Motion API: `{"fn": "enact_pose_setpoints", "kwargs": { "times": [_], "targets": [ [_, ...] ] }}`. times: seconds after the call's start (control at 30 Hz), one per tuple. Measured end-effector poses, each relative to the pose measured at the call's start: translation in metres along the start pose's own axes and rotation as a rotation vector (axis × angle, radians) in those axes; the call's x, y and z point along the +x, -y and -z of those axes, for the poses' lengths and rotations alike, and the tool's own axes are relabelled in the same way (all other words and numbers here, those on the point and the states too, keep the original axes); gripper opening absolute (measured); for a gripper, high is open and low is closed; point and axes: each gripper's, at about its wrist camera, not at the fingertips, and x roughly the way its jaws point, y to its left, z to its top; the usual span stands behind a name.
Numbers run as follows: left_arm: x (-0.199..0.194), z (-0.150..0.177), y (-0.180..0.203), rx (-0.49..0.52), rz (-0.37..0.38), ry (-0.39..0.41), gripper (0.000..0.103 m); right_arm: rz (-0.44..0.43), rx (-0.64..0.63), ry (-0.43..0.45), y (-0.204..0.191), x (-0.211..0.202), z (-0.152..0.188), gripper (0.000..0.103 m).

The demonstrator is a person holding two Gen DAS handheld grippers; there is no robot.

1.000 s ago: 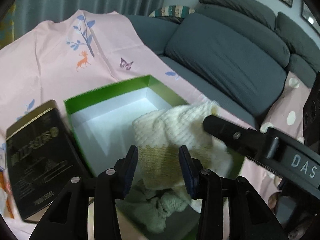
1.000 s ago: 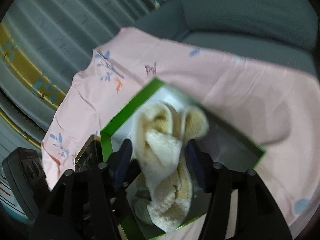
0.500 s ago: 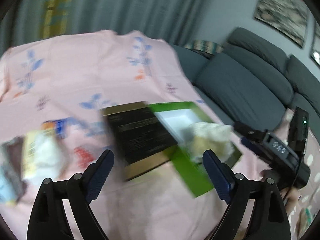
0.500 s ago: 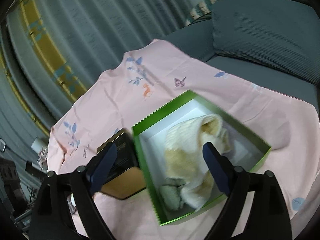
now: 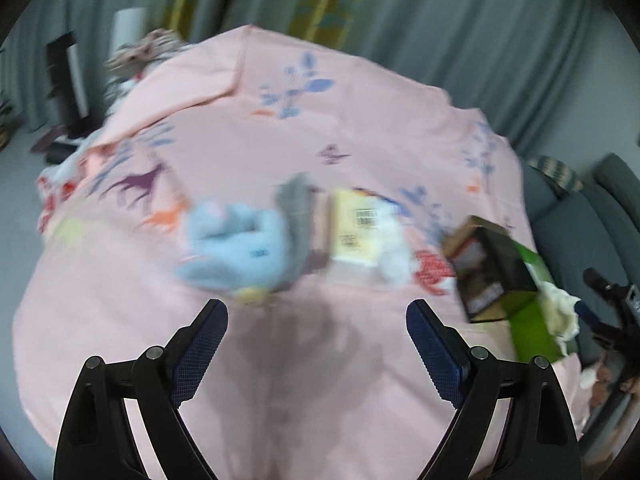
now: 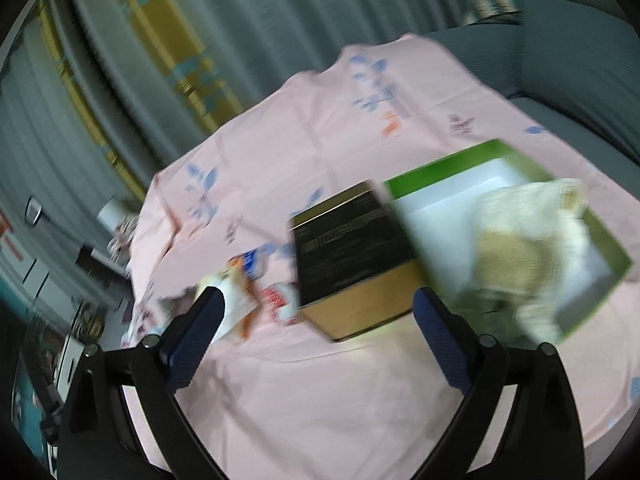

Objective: Organize soft objects
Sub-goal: 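Move the right gripper back to the grey cloth by the elephant, then grasp the grey-purple cloth with the right gripper and lift it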

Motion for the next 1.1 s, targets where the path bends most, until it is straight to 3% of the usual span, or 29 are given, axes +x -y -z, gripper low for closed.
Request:
{"fn": "enact_pose_setpoints", "kwargs": {
  "times": [0.17,0.3,0.5,0.6,0.7,0.77,0.93,1.0,1.1],
  "targets": [
    [0.003,0.004,-0.033,-0.056,-0.033,-0.009,0.091,-0.085,-0.066,-0.109,-0.063,0.044,0.007,0.095],
    [0.003,0.009,-0.057,-0.121,-0.01,-0.021,0.091,-0.181,-0.131,-0.227,-0.125,0.091,0.013,0.095],
    [0.001,0.017,-0.08,-0.159,-0.009,-0.049,0.091,-0.153,-0.234,-0.353,-0.211,0.182,0.03,0.09],
    [-0.001,0.021,-0.089,-0.171,-0.007,-0.057,0.091,-0.105,-0.281,-0.392,-0.24,0.222,0.038,0.078],
    [-0.003,0.024,-0.094,-0.175,-0.003,-0.061,0.091,-0.015,-0.323,-0.449,-0.253,0.265,0.05,0.054],
    [-0.005,0.025,-0.096,-0.174,0.003,-0.061,0.091,0.017,-0.317,-0.489,-0.247,0.28,0.054,0.009],
    [-0.002,0.025,-0.099,-0.183,0.032,-0.071,0.091,-0.101,-0.215,-0.441,-0.225,0.249,0.04,0.009],
    [-0.001,0.025,-0.095,-0.18,0.055,-0.075,0.091,-0.201,-0.159,-0.4,-0.215,0.213,0.028,0.009],
    [-0.001,0.026,-0.087,-0.175,0.094,-0.077,0.091,-0.271,-0.183,-0.299,-0.208,0.154,0.014,0.009]
  ]
}}
